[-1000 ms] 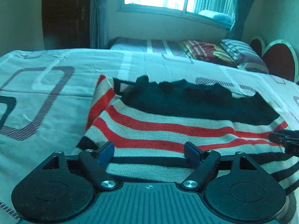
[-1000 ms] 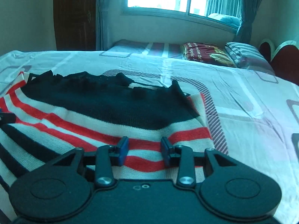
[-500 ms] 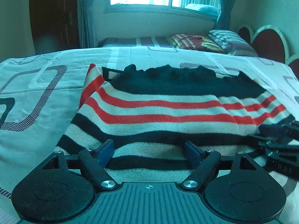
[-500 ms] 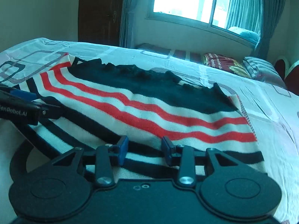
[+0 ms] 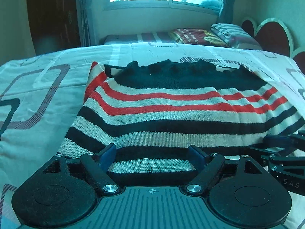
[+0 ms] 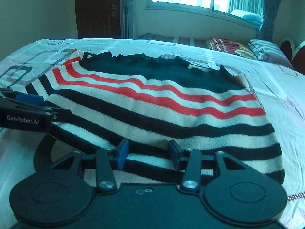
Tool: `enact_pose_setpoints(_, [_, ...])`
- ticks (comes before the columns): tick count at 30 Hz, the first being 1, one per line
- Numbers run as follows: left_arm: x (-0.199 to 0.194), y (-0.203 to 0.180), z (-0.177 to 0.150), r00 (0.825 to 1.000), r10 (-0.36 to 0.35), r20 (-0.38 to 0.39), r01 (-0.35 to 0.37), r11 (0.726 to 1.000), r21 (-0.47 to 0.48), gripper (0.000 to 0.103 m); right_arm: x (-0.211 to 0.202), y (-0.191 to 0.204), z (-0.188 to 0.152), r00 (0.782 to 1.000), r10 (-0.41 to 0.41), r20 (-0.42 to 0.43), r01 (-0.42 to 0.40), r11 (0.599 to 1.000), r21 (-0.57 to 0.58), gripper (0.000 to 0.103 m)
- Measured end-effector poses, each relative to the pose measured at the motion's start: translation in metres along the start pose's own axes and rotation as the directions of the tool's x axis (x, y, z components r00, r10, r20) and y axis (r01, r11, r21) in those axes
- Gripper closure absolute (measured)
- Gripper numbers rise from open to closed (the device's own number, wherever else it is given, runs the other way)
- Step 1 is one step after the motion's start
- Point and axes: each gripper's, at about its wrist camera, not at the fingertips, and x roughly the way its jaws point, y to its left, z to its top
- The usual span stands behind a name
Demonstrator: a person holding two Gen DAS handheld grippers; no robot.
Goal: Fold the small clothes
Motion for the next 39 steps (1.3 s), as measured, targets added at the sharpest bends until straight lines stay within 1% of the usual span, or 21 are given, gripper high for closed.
enact_pose_setpoints(2, [-0.004,0.002,0.003,1.000,-0.004,-0.008,0.004,1.000,-0.025,0.021,-0.005,-0.003,0.002,1.000,0.007,0.002,-0.007,1.000,0.030,0.053])
enact_pose_setpoints(3, [-0.006,0.003,0.005,1.000,-0.007,-0.009,0.006,0.999,-0.036,0.021,-0.009,-0.004,0.002,1.000,0.008,0.011,-0.009,0.999,0.044,0.046])
enact_pose_setpoints(4, [-0.008,0.004,0.006,1.000,-0.007,-0.008,0.007,0.999,-0.045,0.021,-0.012,-0.005,0.003,1.000,0.006,0.019,-0.007,0.999,0.053,0.042])
enact_pose_setpoints(6, [-0.012,0.004,0.009,1.000,-0.016,0.003,0.016,0.998,-0.055,0.021,-0.020,-0.010,0.004,0.999,0.003,0.042,-0.006,0.997,0.073,0.042])
enact_pose_setpoints(10, [-0.017,-0.002,0.018,0.999,-0.021,0.029,0.023,0.999,-0.042,0.021,-0.029,-0.019,0.013,0.997,-0.010,0.082,0.002,0.995,0.101,0.042])
enact_pose_setpoints(15, [-0.011,-0.007,0.032,0.999,-0.016,0.043,0.018,0.999,-0.040,0.021,-0.028,-0.032,0.027,0.994,-0.038,0.105,0.027,0.994,0.105,0.042])
enact_pose_setpoints(17, [-0.006,-0.006,0.036,0.999,-0.008,0.044,0.010,0.999,-0.046,0.021,-0.024,-0.040,0.030,0.993,-0.049,0.107,0.037,0.992,0.117,0.042])
enact_pose_setpoints(20, [0.006,-0.002,0.041,0.999,0.022,0.047,-0.020,0.998,-0.060,0.021,-0.018,-0.054,0.034,0.992,-0.073,0.107,0.059,0.990,0.129,0.042])
enact_pose_setpoints(24, [0.028,0.012,0.040,0.998,0.057,0.009,-0.056,0.994,-0.092,0.021,-0.007,-0.075,0.037,0.990,-0.101,0.096,0.085,0.984,0.155,0.042])
enact_pose_setpoints(25, [0.032,0.017,0.038,0.999,0.053,0.006,-0.052,0.993,-0.107,0.020,-0.004,-0.079,0.037,0.990,-0.107,0.092,0.092,0.983,0.157,0.042])
enact_pose_setpoints(27, [0.036,0.021,0.034,0.998,0.054,0.013,-0.052,0.991,-0.120,0.013,0.003,-0.089,0.035,0.990,-0.118,0.079,0.105,0.982,0.157,0.042])
enact_pose_setpoints(29, [0.039,0.022,0.031,0.998,0.057,0.016,-0.054,0.991,-0.123,0.013,0.013,-0.097,0.030,0.988,-0.148,0.045,0.141,0.980,0.138,0.045])
enact_pose_setpoints(30, [0.040,0.022,0.029,0.998,0.058,0.022,-0.055,0.990,-0.130,0.013,0.019,-0.100,0.025,0.989,-0.148,0.026,0.144,0.982,0.120,0.049])
enact_pose_setpoints(31, [0.040,0.023,0.028,0.998,0.057,0.028,-0.053,0.989,-0.136,0.013,0.022,-0.104,0.020,0.991,-0.131,0.040,0.126,0.986,0.110,0.049])
enact_pose_setpoints(34, [0.041,0.024,0.025,0.998,0.050,0.040,-0.044,0.989,-0.143,0.013,0.021,-0.103,0.018,0.991,-0.126,0.049,0.122,0.989,0.080,0.049])
enact_pose_setpoints(37, [0.040,0.025,0.026,0.998,0.042,0.040,-0.036,0.989,-0.142,0.013,0.016,-0.103,0.024,0.992,-0.116,0.043,0.111,0.987,0.114,0.049])
enact_pose_setpoints(38, [0.039,0.023,0.027,0.998,0.047,0.041,-0.041,0.991,-0.130,0.013,0.014,-0.101,0.028,0.993,-0.108,0.054,0.102,0.988,0.114,0.048])
enact_pose_setpoints(39, [0.037,0.022,0.028,0.998,0.049,0.042,-0.043,0.991,-0.127,0.013,0.010,-0.097,0.032,0.994,-0.084,0.073,0.076,0.991,0.110,0.048])
